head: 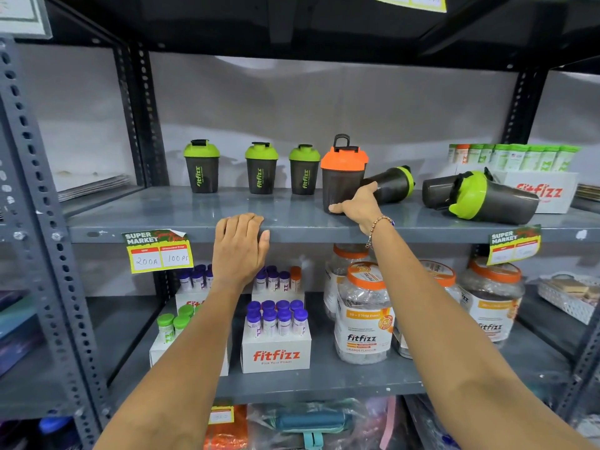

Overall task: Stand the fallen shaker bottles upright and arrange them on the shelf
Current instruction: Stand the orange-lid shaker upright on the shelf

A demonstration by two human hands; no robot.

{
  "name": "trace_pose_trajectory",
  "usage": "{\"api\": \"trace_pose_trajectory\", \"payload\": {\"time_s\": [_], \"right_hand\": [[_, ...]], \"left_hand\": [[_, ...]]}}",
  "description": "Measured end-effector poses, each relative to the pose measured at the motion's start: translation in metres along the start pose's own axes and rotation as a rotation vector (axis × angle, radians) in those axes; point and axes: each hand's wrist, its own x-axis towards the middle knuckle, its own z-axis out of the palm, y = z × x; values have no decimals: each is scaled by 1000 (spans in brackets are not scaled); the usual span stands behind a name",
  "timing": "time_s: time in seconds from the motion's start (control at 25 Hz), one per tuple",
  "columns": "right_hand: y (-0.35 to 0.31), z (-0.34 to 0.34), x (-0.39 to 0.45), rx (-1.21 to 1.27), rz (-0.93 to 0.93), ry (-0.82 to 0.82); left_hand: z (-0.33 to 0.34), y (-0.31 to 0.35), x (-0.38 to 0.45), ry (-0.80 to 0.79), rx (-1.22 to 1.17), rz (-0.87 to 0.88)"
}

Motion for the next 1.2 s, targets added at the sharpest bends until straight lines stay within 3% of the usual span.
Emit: {"api": "trace_pose_trajectory", "payload": {"time_s": [0.16, 0.24, 0.4, 0.56, 0.64, 0.8, 1.0, 1.2], "right_hand": [[-1, 4, -3, -122, -17, 98], [-2, 4, -2, -189, -11, 67], [0, 0, 1, -52, 26, -61], [-4, 5, -4, -175, 11, 48], [-7, 5, -9, -232, 18, 18], [-3, -7, -5, -55, 50, -89], [-5, 1, -8, -230, 0, 61], [-5, -2, -5, -96, 41, -71]], "left_hand": [[2, -1, -1, -5, 14, -3], [2, -1, -2, -12, 15, -6], [2, 0, -2, -14, 9, -2], [1, 0, -1, -20, 7, -12], [0, 1, -3, -8, 13, -10], [-1, 2, -2, -10, 3, -14], [-2, 2, -1, 5, 2, -6], [-1, 2, 0, 32, -13, -9]]}}
